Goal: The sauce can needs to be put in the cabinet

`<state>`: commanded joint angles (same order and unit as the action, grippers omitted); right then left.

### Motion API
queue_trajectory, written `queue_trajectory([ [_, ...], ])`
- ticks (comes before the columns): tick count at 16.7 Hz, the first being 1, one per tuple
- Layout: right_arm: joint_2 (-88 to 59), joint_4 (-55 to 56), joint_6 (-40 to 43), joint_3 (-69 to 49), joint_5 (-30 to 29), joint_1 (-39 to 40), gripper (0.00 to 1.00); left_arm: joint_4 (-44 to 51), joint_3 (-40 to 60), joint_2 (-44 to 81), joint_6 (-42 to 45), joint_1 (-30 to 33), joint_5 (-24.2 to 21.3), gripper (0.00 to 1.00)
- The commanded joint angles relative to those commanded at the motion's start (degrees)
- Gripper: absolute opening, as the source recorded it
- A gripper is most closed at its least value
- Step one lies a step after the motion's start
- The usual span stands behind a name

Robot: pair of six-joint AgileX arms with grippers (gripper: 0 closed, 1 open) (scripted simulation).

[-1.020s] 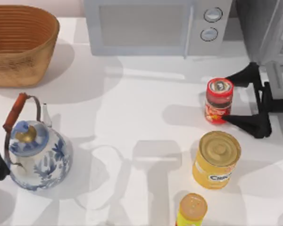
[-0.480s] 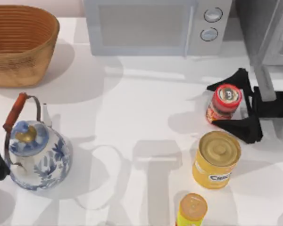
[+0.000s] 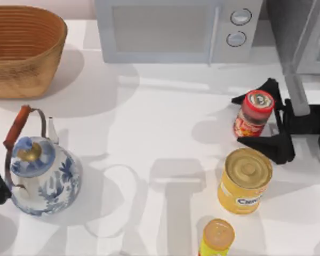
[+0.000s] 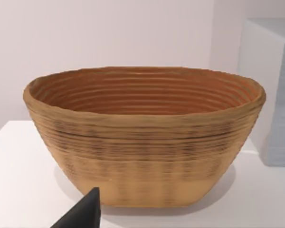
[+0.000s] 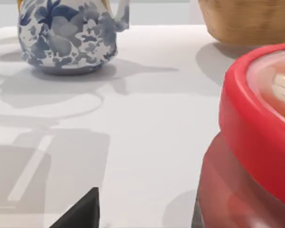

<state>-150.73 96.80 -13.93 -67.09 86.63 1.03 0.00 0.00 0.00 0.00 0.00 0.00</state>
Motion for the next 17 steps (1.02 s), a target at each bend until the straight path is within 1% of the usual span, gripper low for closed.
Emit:
queue_trajectory([
  [3,0.0,0.0,0.0,0.0,0.0,0.0,1.00,0.0,0.0,0.0,0.0,0.0,0.0,1.00],
  [16,0.0,0.0,0.0,0.0,0.0,0.0,0.02,0.0,0.0,0.0,0.0,0.0,0.0,1.00],
  [17,0.0,0.0,0.0,0.0,0.0,0.0,0.00,0.0,0.0,0.0,0.0,0.0,0.0,1.00],
])
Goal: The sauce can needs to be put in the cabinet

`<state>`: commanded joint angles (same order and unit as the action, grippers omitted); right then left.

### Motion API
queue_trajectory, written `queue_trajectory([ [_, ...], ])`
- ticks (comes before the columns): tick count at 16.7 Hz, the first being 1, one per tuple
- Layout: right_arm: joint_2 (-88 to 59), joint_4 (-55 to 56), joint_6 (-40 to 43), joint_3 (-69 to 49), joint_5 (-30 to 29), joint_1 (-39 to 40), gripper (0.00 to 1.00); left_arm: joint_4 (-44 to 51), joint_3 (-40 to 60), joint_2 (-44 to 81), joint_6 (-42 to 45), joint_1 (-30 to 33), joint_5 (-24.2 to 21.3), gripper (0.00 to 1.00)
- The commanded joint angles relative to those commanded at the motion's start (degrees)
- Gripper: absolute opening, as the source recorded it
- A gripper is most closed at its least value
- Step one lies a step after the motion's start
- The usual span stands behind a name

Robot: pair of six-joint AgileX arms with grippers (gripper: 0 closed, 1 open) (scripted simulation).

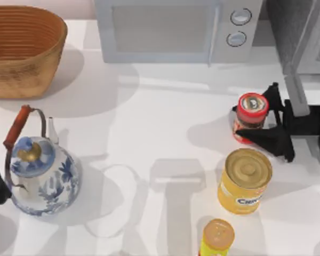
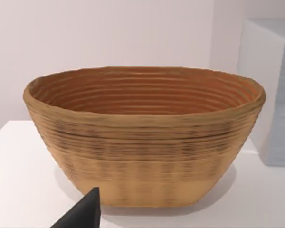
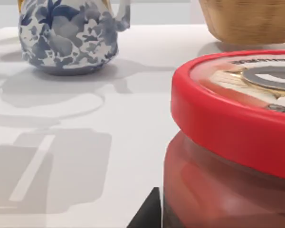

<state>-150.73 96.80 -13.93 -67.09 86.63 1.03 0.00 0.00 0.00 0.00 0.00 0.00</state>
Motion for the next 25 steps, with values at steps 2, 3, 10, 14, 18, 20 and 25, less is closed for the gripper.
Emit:
queue_trajectory([
  [2,0.0,0.0,0.0,0.0,0.0,0.0,0.00,0.0,0.0,0.0,0.0,0.0,0.0,1.00],
  [3,0.0,0.0,0.0,0.0,0.0,0.0,0.00,0.0,0.0,0.0,0.0,0.0,0.0,1.00],
  [10,0.5,-0.3,-0.2,0.1,0.0,-0.2,0.00,0.0,0.0,0.0,0.0,0.0,0.0,1.00],
  [14,4.9,-2.6,-1.6,0.8,-0.1,-0.2,0.00,0.0,0.0,0.0,0.0,0.0,0.0,1.00],
  [18,9.3,-4.9,-3.1,1.5,0.0,-0.2,0.00,0.0,0.0,0.0,0.0,0.0,0.0,1.00],
  [20,11.5,-6.0,-3.7,1.7,0.0,-0.2,0.00,0.0,0.0,0.0,0.0,0.0,0.0,1.00],
  [25,17.0,-8.9,-5.6,2.5,-0.1,-0.2,0.00,0.0,0.0,0.0,0.0,0.0,0.0,1.00],
])
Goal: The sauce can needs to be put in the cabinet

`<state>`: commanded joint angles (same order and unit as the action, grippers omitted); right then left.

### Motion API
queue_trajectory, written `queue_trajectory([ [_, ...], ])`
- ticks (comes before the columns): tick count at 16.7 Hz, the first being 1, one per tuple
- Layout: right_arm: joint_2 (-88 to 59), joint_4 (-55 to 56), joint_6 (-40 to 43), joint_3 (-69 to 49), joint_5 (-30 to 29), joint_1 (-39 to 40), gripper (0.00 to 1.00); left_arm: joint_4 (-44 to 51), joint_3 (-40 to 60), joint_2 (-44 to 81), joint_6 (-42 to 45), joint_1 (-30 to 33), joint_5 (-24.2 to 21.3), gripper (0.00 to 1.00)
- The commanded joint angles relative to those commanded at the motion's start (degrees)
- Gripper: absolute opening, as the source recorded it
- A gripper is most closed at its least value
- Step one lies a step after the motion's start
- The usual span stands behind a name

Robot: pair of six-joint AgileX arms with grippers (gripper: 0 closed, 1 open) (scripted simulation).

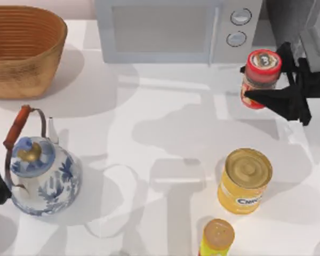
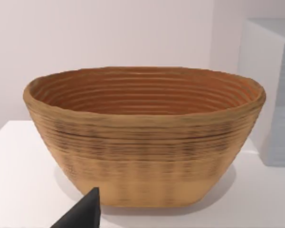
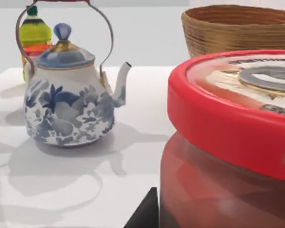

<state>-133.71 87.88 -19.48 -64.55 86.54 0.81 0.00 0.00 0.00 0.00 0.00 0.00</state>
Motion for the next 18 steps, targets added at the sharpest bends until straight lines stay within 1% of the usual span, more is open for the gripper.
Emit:
queue_trajectory([
  [8,9.0,-4.6,-3.0,1.2,0.2,0.1,0.00,0.0,0.0,0.0,0.0,0.0,0.0,1.00],
  [14,9.1,-4.7,-3.3,1.1,0.3,0.0,0.00,0.0,0.0,0.0,0.0,0.0,0.0,1.00],
  [16,10.7,-5.8,-2.5,1.9,-1.2,-0.2,0.00,0.0,0.0,0.0,0.0,0.0,0.0,1.00],
  [18,14.5,-8.7,-1.3,4.1,-4.9,-0.8,0.00,0.0,0.0,0.0,0.0,0.0,0.0,1.00],
])
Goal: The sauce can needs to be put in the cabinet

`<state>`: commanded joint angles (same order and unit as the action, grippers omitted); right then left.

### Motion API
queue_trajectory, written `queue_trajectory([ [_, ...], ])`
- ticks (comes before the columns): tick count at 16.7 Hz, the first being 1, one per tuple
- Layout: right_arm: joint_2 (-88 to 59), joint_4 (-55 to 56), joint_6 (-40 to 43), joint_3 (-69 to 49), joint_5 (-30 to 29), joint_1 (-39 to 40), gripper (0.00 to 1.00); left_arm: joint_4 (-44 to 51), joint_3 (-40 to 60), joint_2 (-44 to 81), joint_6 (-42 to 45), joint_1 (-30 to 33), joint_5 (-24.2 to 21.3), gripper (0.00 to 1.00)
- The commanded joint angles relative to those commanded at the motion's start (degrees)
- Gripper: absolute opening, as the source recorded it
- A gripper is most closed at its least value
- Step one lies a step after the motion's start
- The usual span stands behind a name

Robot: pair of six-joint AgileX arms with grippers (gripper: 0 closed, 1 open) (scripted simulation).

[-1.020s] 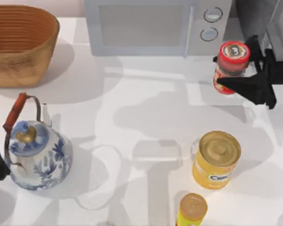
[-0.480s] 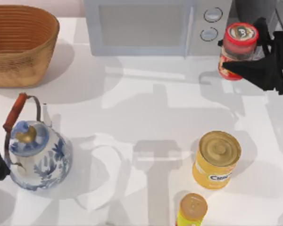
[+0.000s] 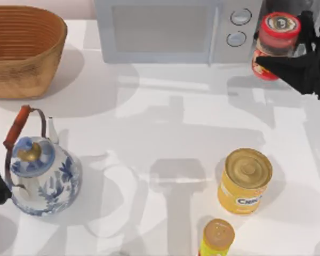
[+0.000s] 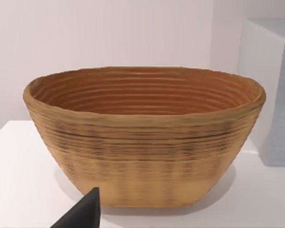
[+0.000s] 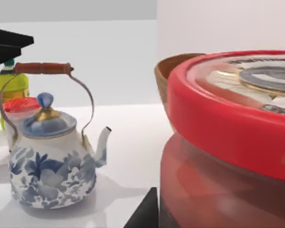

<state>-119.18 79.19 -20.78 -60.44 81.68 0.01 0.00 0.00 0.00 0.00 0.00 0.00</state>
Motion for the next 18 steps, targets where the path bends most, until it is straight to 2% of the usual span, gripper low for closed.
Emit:
queue_trajectory([
  [8,31.9,-20.2,5.6,15.3,-21.8,-1.0,0.00,0.0,0.0,0.0,0.0,0.0,0.0,1.00],
  [18,67.1,-42.9,12.9,32.5,-45.3,0.0,0.00,0.0,0.0,0.0,0.0,0.0,0.0,1.00],
])
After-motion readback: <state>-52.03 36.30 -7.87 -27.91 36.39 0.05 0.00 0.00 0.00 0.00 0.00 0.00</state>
